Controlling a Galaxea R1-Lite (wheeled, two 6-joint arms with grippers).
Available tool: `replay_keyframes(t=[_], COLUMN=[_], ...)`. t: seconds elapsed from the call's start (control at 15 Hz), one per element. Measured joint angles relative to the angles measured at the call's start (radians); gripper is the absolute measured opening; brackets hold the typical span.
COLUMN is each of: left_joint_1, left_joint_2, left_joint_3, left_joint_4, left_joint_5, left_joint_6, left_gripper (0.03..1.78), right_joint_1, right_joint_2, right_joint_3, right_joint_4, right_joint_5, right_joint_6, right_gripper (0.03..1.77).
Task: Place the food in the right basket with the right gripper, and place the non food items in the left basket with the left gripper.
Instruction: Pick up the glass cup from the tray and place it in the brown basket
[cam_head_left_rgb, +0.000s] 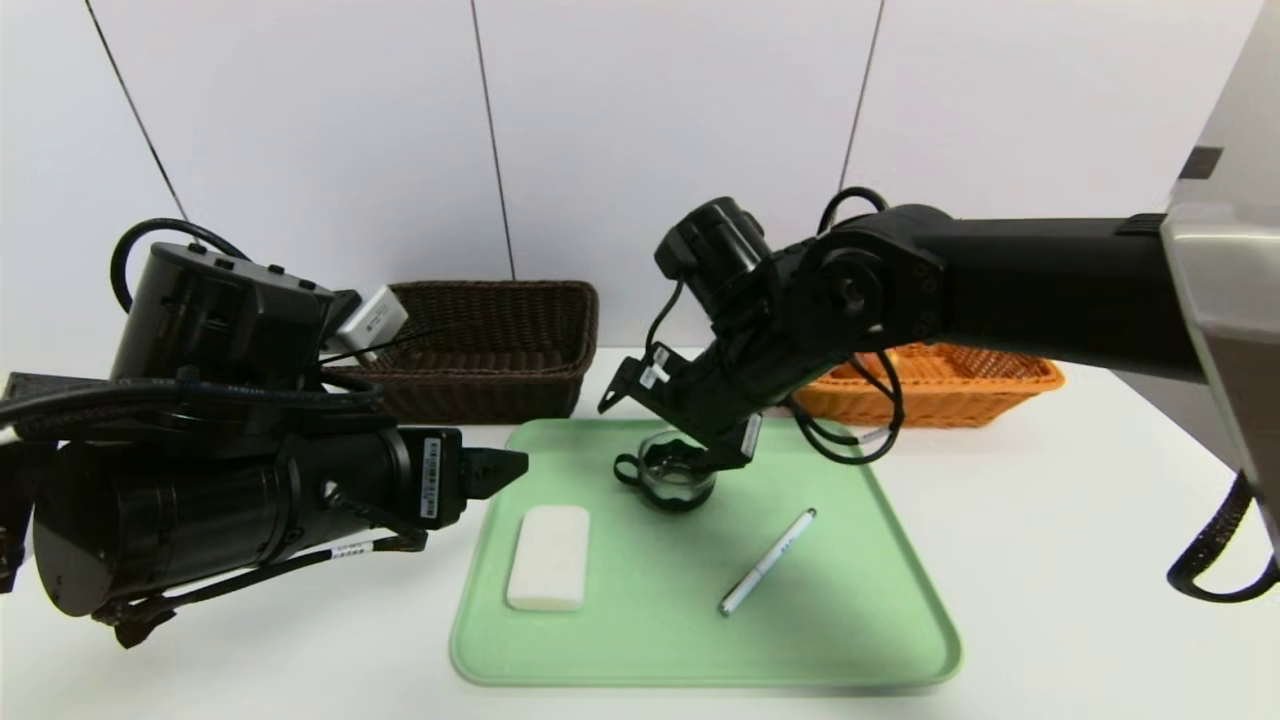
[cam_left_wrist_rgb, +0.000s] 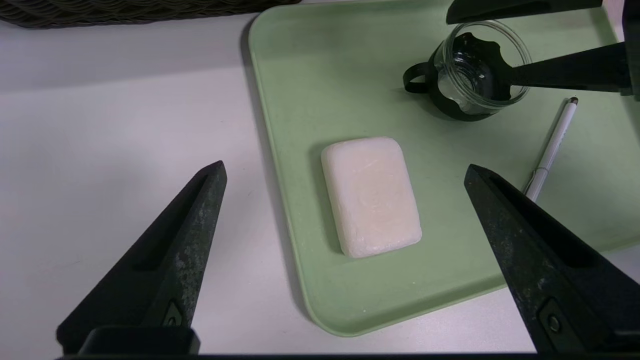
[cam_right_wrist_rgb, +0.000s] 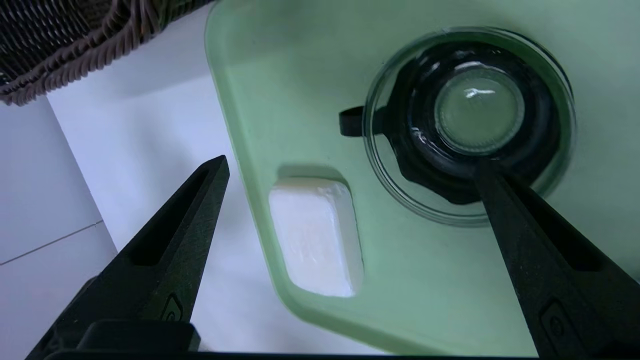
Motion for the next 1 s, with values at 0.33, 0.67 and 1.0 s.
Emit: replay_keyframes(t=[0.33, 0.67, 1.0], left_joint_1=[-0.001, -0.001, -0.002], left_joint_2=[0.014, 0.029, 0.055], left_joint_3=[-0.002, -0.003, -0.006], left_joint_4=[-0.002, -0.003, -0.033], left_joint_5=[0.000, 0.000, 0.000], left_joint_6=[0.000, -0.002, -0.001], left_gripper=[1.69, 1.69, 1.69], right_joint_1=[-0.003, -0.010, -0.019], right_joint_2=[0.028, 0.070, 0.076], right_joint_3=[-0.001, -0.005, -0.005], right_joint_4=[-0.015, -0.003, 0.041], right_joint_5=[-0.001, -0.039, -0.084], right_joint_6=[-0.016, -0.071, -0.116], right_gripper=[1.69, 1.69, 1.69])
